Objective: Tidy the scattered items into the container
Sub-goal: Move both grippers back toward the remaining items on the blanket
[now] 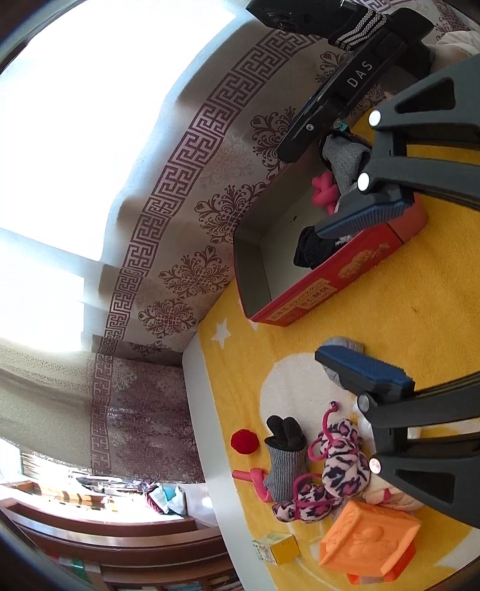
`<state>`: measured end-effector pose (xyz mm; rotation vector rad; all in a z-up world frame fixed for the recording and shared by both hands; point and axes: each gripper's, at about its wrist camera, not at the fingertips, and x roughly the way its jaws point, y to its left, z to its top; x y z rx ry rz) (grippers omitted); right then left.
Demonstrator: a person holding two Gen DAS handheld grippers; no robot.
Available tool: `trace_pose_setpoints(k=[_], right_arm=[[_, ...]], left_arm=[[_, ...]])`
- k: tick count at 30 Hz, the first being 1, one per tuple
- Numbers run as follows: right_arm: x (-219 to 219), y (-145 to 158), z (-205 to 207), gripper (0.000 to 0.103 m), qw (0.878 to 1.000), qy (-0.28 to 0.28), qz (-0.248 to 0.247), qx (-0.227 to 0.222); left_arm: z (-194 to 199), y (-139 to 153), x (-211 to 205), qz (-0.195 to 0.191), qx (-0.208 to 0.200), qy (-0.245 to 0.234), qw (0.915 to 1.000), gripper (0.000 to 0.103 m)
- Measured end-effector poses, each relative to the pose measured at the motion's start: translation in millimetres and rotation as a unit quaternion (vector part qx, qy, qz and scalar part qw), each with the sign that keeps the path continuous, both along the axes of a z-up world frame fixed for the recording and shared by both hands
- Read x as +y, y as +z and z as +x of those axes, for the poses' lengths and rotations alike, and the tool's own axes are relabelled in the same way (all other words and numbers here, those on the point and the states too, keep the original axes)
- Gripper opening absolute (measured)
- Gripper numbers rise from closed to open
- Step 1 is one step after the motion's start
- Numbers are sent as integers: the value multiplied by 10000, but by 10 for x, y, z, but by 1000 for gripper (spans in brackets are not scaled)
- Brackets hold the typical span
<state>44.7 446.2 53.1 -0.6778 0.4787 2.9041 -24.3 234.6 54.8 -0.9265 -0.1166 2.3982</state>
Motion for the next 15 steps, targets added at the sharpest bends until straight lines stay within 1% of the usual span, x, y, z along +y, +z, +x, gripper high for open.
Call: trace_pose_setpoints(k=[1, 10, 15], right_arm=[[-30, -2, 0, 77, 10000, 43, 2, -3], [-333, -57, -39, 78, 9990, 436, -18, -105], [-522, -85, -80, 78, 9977, 657, 13, -169]], left_arm=[[9, 8, -73, 29, 31, 104, 9999, 77], [93, 87, -612, -28, 255, 672, 9974, 77], [115, 40, -914, -138, 281, 1005, 9944, 77]])
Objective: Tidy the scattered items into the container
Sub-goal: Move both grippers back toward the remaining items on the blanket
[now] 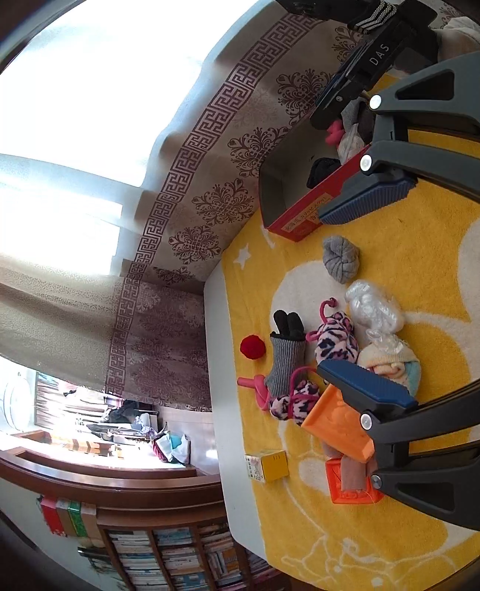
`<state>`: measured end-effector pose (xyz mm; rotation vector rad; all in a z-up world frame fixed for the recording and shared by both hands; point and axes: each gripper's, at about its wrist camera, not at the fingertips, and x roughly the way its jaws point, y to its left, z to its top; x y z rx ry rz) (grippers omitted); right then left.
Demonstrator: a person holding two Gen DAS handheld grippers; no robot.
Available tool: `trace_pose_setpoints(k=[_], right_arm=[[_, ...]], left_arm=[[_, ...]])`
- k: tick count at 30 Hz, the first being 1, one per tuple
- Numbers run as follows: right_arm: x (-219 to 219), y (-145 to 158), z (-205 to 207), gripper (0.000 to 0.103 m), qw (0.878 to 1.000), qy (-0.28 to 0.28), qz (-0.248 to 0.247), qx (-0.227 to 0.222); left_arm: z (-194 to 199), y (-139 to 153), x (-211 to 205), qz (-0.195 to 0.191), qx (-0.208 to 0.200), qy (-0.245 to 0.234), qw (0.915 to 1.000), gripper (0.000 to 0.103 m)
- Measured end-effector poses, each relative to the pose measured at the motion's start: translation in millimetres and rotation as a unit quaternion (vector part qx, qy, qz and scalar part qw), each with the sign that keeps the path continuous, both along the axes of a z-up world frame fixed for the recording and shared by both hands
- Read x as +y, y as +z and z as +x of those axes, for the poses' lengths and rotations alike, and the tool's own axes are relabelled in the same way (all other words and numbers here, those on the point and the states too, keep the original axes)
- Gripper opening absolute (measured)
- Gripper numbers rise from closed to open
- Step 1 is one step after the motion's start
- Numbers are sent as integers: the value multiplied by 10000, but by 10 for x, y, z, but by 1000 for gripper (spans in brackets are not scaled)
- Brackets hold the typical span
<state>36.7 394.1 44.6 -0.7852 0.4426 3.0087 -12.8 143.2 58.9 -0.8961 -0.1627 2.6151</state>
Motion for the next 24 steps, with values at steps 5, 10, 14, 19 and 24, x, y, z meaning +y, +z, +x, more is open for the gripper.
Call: trace_pose_setpoints(k=[5, 10, 14, 19, 24], right_arm=[[-211, -39, -35, 78, 9996, 258, 44, -93], [-441, -61, -60, 78, 9982, 560, 108, -180], [-603, -95, -83, 79, 9965, 781, 170, -249], [-728, -163, -120, 79, 9943, 972, 180, -394], [-808, -218, -143, 79, 9920, 1127, 188, -536]], left_arm=[[-29, -121, -276, -65, -85, 367, 9993, 77], [-69, -228, -444, -118, -138, 553, 9983, 77], [-98, -251, -420, -376, -53, 486, 9981, 77], [-97, -245, -436, -389, -2, 446, 9982, 77], [-83, -238, -461, -401, 63, 445, 9982, 77]])
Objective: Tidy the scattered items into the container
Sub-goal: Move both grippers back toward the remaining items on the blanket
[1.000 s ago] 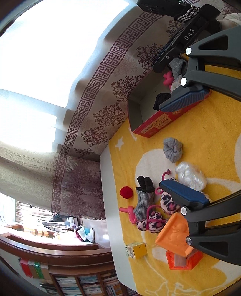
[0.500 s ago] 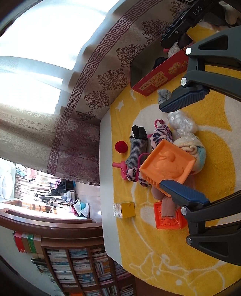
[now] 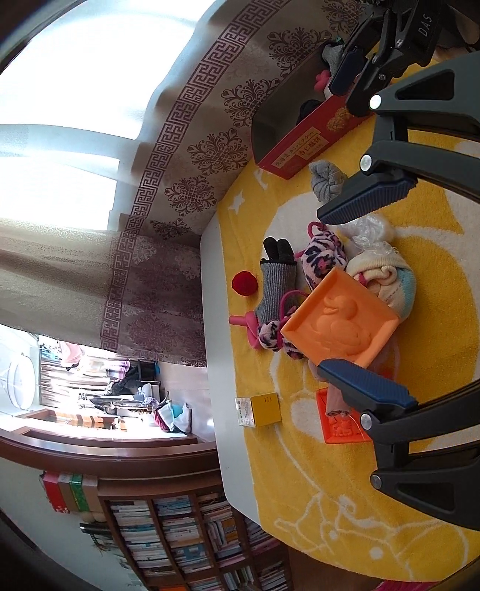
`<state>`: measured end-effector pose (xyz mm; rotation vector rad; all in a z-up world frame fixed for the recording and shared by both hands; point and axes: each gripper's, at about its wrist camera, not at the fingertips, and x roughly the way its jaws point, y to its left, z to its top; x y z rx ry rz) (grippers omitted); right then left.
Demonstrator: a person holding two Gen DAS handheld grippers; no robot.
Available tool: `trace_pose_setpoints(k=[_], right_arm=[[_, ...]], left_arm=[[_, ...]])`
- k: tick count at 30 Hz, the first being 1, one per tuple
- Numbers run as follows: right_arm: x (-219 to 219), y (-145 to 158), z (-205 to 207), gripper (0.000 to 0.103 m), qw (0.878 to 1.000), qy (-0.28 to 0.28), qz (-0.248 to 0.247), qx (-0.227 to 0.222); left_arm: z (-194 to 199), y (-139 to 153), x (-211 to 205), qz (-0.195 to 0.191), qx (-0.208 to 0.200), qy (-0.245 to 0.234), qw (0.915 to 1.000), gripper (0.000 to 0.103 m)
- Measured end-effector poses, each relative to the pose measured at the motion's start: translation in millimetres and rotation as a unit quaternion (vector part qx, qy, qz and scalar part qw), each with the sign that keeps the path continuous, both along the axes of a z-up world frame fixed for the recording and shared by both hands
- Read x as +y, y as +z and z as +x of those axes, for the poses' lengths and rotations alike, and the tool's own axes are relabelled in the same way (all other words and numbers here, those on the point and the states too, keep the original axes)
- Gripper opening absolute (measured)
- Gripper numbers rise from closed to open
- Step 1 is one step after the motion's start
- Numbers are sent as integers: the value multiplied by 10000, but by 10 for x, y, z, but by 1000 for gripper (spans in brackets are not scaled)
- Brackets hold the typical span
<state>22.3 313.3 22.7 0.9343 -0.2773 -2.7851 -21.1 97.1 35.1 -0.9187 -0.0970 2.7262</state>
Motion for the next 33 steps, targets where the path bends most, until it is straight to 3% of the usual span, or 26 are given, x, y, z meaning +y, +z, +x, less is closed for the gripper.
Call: trace_pose_setpoints(k=[8, 13, 25, 33], right_arm=[[-107, -101, -41, 79, 9996, 208, -4, -199], [-116, -128, -65, 79, 9994, 213, -26, -267], [-134, -190, -118, 79, 9988, 290, -50, -401], [-193, -237, -130, 79, 9981, 365, -26, -486]], left_arm=[[75, 41, 67, -323, 282, -144, 9990, 77], [56, -55, 77, -524, 155, -175, 9984, 77], [238, -332, -187, -241, -381, 112, 9989, 77], [272, -448, -193, -21, -630, -43, 9980, 77]])
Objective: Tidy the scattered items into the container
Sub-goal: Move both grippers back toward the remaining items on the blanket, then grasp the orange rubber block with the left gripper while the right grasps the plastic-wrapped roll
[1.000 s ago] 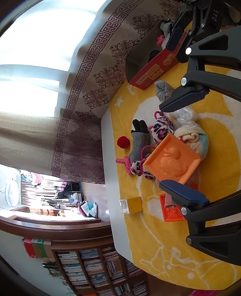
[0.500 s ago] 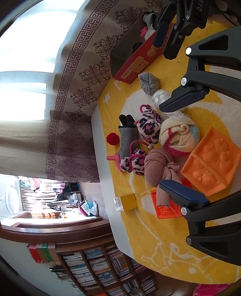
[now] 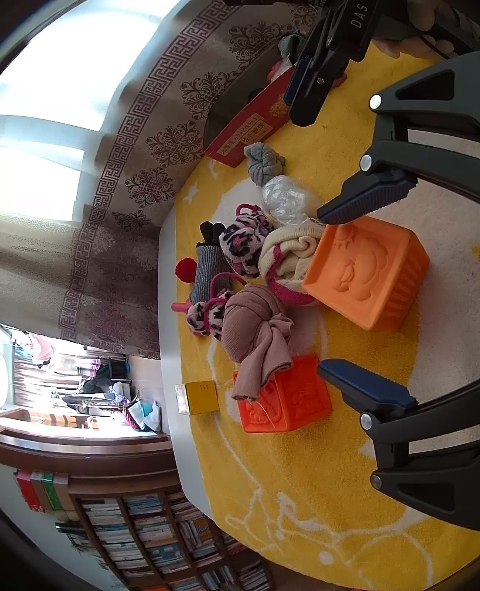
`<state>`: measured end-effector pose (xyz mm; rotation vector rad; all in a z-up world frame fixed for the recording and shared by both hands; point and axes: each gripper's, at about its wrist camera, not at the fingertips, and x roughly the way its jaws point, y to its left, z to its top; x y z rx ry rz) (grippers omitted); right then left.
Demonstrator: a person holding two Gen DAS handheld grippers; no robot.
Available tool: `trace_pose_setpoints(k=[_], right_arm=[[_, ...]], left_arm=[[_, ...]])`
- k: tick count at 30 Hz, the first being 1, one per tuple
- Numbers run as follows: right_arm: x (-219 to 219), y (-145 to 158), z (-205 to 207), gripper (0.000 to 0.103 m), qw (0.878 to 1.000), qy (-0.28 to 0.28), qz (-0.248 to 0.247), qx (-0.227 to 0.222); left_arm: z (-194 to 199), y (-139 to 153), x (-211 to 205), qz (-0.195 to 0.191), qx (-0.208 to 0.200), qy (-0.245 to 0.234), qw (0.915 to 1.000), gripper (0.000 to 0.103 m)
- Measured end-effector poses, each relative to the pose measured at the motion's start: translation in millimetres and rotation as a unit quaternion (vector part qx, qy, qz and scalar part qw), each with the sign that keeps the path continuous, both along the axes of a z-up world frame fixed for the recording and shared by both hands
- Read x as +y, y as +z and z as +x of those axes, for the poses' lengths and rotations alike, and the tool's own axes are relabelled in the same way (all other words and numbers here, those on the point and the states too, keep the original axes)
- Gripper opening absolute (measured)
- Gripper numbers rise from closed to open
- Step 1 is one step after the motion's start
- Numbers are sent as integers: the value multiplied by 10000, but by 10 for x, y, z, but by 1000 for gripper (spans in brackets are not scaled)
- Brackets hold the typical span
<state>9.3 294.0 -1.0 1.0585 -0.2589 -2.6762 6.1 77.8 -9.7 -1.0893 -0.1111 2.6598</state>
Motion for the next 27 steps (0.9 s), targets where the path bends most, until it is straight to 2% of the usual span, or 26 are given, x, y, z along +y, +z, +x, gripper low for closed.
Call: trace_pose_setpoints(k=[8, 16, 17, 19, 27], right_arm=[[8, -42, -48, 79, 9999, 7, -23, -131], [-1, -101, -101, 79, 9995, 27, -94, -313], [-3, -106, -109, 79, 9994, 23, -88, -331], [-13, -113, -123, 79, 9993, 17, -71, -353], [-100, -145, -216, 79, 9986, 90, -88, -521]], left_arm=[[9, -46, 38, 209, -108, -400, 9989, 77], [-51, -177, 80, 222, -342, -516, 9978, 77], [-51, -177, 71, 238, -333, -500, 9979, 76], [-60, -190, 54, 238, -372, -443, 9980, 65], [-27, -141, -87, 557, -282, -284, 9976, 62]])
